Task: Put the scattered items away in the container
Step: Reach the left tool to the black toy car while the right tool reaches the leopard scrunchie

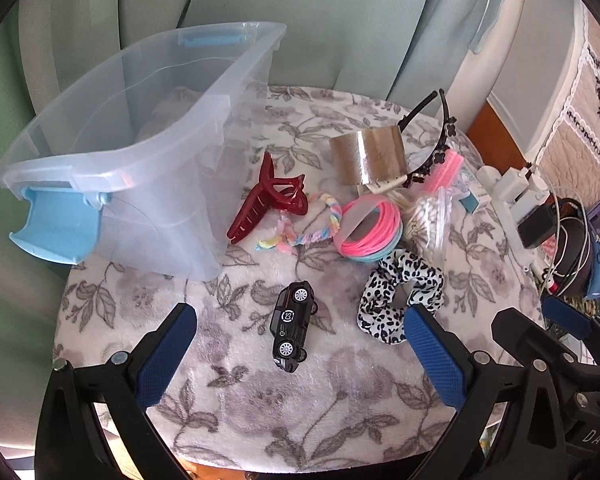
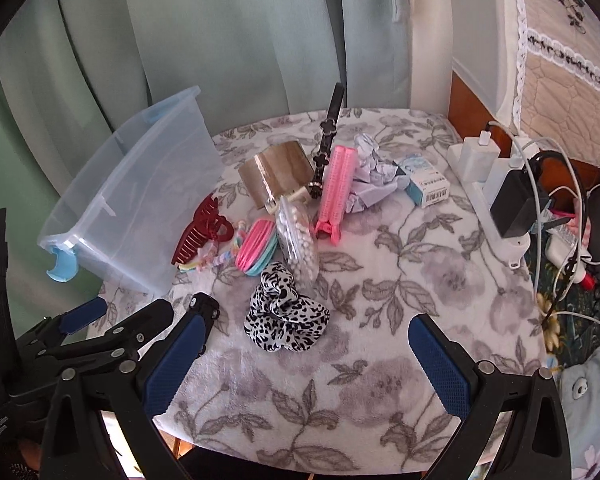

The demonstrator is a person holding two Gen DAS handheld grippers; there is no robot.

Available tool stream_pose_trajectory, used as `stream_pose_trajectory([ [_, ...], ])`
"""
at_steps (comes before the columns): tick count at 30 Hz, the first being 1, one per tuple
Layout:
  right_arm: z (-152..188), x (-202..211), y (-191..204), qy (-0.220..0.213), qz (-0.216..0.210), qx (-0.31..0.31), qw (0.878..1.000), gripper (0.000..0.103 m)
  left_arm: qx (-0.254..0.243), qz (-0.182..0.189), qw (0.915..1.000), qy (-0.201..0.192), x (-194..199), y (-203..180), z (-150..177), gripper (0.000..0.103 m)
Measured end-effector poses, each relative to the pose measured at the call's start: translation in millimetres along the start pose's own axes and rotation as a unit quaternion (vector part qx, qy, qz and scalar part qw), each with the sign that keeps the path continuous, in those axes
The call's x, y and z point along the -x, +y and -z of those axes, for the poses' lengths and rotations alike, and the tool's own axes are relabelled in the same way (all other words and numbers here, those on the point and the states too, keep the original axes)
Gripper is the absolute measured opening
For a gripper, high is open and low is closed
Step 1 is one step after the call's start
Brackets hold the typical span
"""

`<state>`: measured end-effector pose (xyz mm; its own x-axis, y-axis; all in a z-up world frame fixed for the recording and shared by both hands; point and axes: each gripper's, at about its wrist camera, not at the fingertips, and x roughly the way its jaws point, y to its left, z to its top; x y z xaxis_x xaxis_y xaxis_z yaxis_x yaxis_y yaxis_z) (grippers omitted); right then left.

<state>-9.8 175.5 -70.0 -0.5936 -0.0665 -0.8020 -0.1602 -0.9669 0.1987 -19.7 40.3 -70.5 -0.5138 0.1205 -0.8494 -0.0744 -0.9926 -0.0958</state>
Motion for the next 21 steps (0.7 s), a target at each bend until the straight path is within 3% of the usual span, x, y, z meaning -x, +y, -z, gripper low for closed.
stream_pose_trajectory([
  [4, 3.4, -16.2, -1.9, 0.014, -0.007, 0.005, 1.0, 0.101, 0.018, -0.002, 0.9991, 0.039, -20.8, 4.0, 4.4, 0.103],
  [11, 2.1, -42.9, -5.0, 0.043, -0.021, 0.004, 0.999, 0.085, 0.038, -0.024, 0.9967, 0.067, -37.7, 9.9, 5.7, 0.101],
  [21, -3.7, -78.1, -0.7, 0.077, -0.047, 0.005, 0.996, 0.069, 0.026, -0.03, 0.9932, 0.109, -68.8, 3.6, 10.8, 0.069],
])
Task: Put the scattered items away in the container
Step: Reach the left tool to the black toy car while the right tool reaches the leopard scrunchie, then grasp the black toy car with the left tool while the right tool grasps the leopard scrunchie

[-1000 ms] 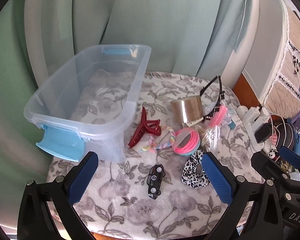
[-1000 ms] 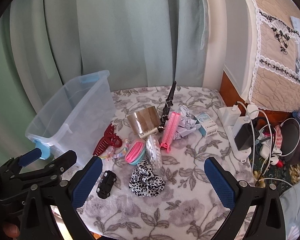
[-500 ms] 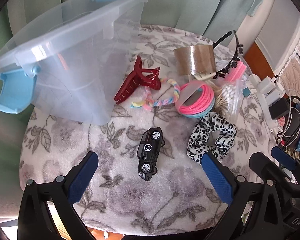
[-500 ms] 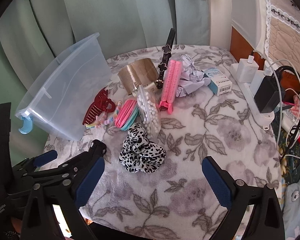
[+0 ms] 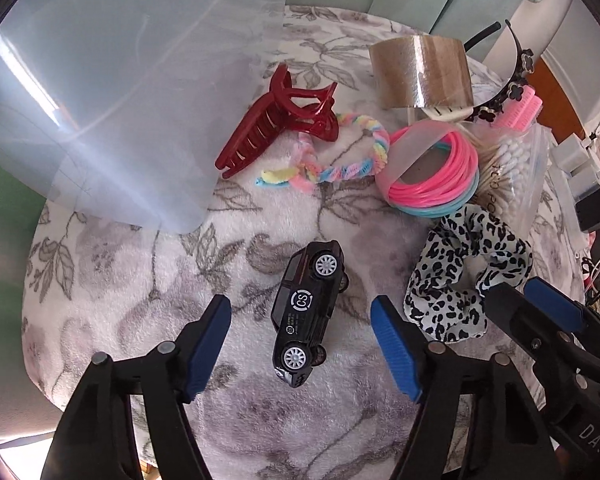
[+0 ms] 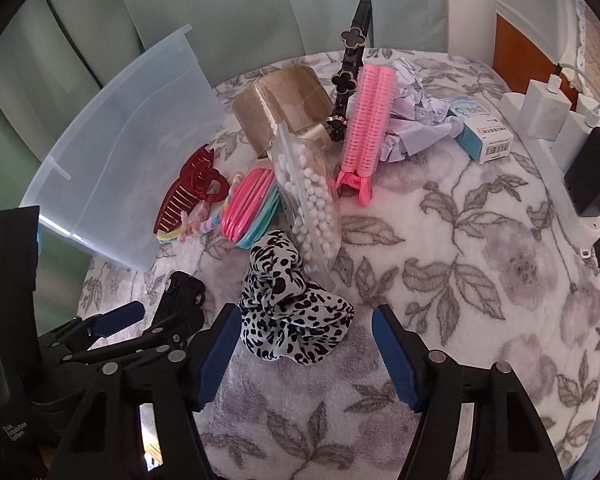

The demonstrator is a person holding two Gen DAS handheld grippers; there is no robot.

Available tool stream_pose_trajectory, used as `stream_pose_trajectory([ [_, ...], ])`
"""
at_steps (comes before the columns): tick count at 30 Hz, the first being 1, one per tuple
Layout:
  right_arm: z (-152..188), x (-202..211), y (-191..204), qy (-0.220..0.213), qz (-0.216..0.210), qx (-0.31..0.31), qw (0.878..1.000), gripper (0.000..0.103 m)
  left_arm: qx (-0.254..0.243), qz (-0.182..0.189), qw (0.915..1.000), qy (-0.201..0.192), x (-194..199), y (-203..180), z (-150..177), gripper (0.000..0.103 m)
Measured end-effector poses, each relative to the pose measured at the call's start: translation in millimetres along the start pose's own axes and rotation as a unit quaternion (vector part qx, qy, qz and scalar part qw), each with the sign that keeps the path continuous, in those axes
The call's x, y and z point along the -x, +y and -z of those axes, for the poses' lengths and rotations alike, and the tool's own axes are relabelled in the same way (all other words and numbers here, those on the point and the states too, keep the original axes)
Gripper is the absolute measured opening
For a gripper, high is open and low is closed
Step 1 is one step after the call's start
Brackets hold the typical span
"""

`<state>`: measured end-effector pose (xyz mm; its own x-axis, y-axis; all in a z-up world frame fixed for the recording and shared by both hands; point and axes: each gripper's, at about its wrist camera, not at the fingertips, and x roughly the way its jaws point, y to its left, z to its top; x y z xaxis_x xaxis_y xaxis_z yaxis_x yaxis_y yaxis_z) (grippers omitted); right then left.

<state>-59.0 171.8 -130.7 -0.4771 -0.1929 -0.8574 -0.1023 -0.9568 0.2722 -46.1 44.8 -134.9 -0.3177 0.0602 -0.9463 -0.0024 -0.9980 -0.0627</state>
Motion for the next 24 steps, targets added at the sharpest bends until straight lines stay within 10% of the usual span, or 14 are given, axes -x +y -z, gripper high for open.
stream_pose_trajectory([
  [12, -4.6, -31.1, -8.0, 0.027, -0.006, -0.028, 0.999, 0.034, -0.016, -0.012, 0.9998, 0.0, -6.3, -13.1, -4.2, 0.031],
  [24, 0.9, 6.8, -3.1, -0.011, -0.017, -0.029, 0.999, 0.021, -0.018, 0.015, 0.9991, -0.035, 30.9, -23.9, 4.9, 0.03],
])
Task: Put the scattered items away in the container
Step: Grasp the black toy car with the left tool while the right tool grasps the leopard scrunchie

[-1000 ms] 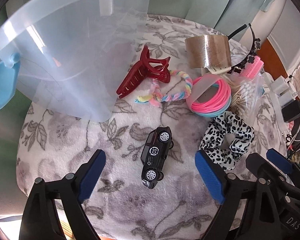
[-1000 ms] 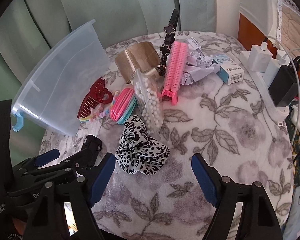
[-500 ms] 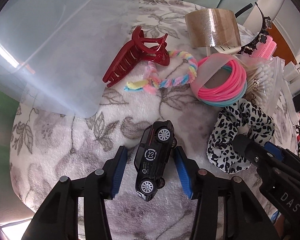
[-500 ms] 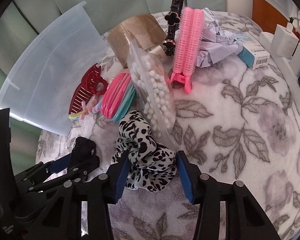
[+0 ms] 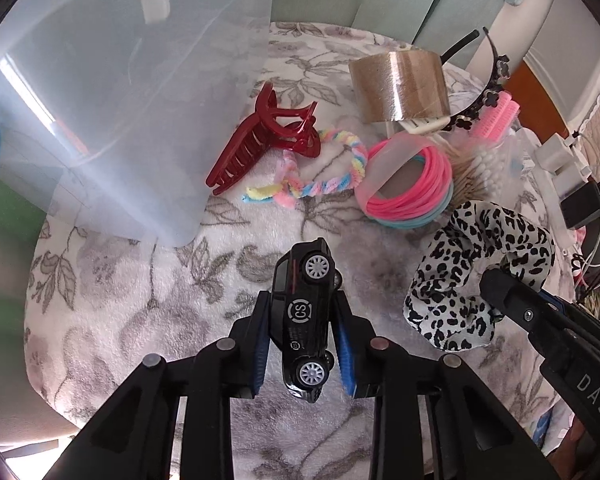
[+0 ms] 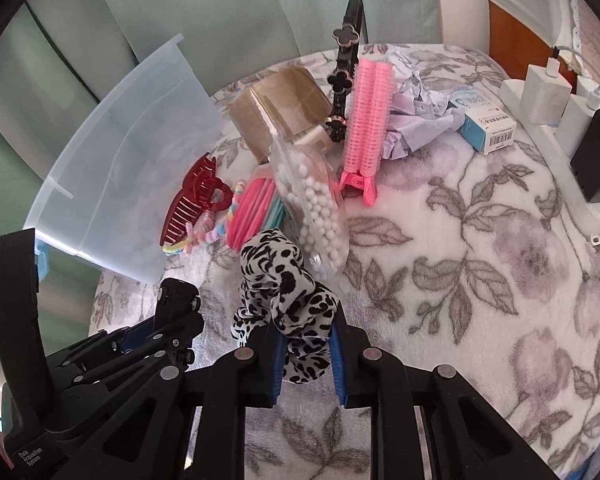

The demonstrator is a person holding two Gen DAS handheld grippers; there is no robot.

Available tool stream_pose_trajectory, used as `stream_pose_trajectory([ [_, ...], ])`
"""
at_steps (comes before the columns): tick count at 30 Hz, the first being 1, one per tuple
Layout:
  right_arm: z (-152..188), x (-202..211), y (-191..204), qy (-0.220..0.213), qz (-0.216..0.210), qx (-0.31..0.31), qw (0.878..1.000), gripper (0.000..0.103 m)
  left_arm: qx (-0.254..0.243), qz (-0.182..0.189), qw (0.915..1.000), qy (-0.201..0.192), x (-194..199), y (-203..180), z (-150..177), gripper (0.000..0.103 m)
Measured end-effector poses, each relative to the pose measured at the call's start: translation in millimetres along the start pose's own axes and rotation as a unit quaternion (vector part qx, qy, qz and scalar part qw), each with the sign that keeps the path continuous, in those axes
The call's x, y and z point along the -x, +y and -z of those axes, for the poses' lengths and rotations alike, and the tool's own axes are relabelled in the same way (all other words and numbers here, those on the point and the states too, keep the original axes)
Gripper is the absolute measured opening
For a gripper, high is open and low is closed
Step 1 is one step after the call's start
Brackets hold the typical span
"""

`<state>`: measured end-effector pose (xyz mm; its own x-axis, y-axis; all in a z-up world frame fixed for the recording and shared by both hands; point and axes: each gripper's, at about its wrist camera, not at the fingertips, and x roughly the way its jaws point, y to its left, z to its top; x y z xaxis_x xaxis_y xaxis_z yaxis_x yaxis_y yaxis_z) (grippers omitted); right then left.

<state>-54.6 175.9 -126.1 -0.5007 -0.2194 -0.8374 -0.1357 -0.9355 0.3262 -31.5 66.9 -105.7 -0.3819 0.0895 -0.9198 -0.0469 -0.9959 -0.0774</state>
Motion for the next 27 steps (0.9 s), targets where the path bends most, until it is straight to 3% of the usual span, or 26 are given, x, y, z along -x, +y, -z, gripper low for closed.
stream_pose_trajectory([
  [5, -1.8, 29.8, 4.4, -0.032, 0.003, 0.0, 0.999, 0.021, -0.016, 0.012, 0.9991, -0.037, 33.4, -12.5, 2.7, 0.03],
  [12, -4.7, 75.3, 23.8, -0.086, 0.0, 0.014, 0.996, 0.021, -0.034, 0.025, 0.9943, -0.097, 92.3, -2.4, 11.1, 0.03],
  [14, -7.4, 90.3, 31.2, -0.102, -0.002, 0.021, 0.995, 0.021, -0.037, 0.028, 0.9924, -0.114, 88.0, 11.1, -3.3, 0.03],
  [24, -25.0, 137.3, 79.7, -0.156, -0.021, 0.072, 0.985, 0.021, -0.02, 0.046, 0.9779, -0.203, 144.5, 39.4, -13.5, 0.03],
  [27, -32.5, 141.8, 95.7, -0.162, -0.022, 0.09, 0.982, 0.021, -0.006, 0.046, 0.9749, -0.218, 141.7, 43.3, -29.0, 0.03],
])
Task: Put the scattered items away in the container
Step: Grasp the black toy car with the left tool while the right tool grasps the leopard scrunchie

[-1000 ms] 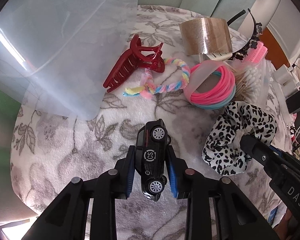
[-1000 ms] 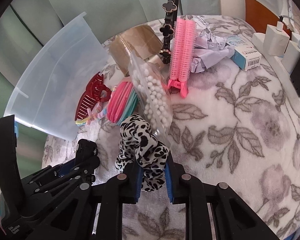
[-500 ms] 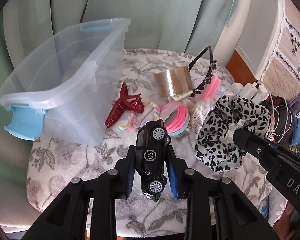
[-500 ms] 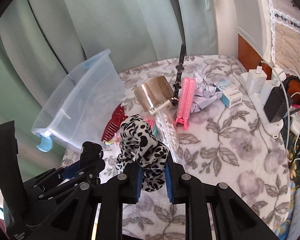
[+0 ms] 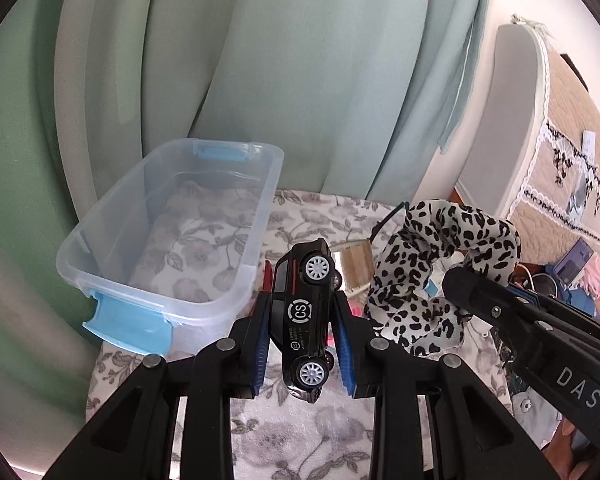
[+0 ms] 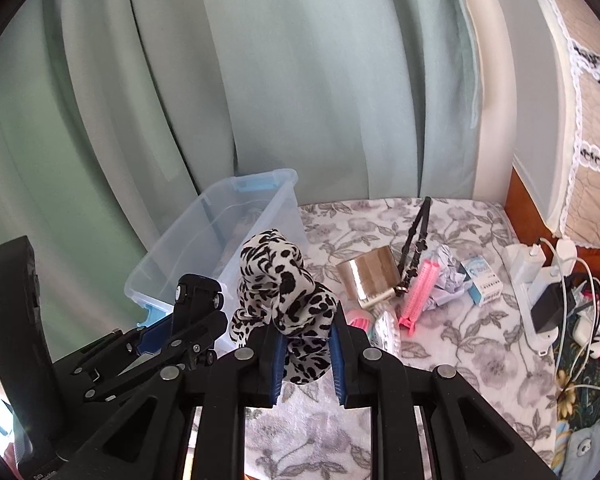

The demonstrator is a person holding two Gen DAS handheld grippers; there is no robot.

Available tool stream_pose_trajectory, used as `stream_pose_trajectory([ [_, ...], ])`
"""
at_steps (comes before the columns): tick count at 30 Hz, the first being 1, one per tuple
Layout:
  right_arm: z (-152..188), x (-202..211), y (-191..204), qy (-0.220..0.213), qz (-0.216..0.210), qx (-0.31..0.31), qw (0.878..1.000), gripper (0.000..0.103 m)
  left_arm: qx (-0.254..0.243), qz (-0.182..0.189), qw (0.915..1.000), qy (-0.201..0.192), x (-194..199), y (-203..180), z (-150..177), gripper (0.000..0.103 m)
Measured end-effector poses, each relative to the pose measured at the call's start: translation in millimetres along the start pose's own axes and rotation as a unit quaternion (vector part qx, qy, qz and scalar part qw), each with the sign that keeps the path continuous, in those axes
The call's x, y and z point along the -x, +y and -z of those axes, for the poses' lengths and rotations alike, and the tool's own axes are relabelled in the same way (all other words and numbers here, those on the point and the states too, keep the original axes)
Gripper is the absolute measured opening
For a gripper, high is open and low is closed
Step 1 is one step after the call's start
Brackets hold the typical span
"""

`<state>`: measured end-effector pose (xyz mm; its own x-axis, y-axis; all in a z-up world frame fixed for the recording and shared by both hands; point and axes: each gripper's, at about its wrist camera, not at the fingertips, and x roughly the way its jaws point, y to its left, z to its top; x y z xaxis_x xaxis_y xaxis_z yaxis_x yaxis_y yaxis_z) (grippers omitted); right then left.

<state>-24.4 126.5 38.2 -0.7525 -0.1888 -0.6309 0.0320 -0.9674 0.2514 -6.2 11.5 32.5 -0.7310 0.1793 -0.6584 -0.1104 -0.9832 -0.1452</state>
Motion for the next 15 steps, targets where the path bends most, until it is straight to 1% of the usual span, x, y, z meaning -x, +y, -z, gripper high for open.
stream_pose_trajectory([
  [5, -17.6, -7.0, 23.1, -0.004, -0.008, 0.022, 1.0, 0.021, 0.029, -0.012, 0.9994, -0.015, 9.8, 32.9, -11.6, 0.03],
  [10, -34.1, -22.3, 45.2, -0.004, -0.02, 0.042, 0.999, 0.021, 0.061, -0.032, 0.9973, -0.024, 7.0, 67.3, -19.5, 0.03],
  [15, -42.0, -45.6, 64.7, 0.014, -0.038, 0.059, 0.997, 0.021, 0.093, -0.05, 0.9942, -0.022, 1.0, 97.5, -26.6, 0.03],
])
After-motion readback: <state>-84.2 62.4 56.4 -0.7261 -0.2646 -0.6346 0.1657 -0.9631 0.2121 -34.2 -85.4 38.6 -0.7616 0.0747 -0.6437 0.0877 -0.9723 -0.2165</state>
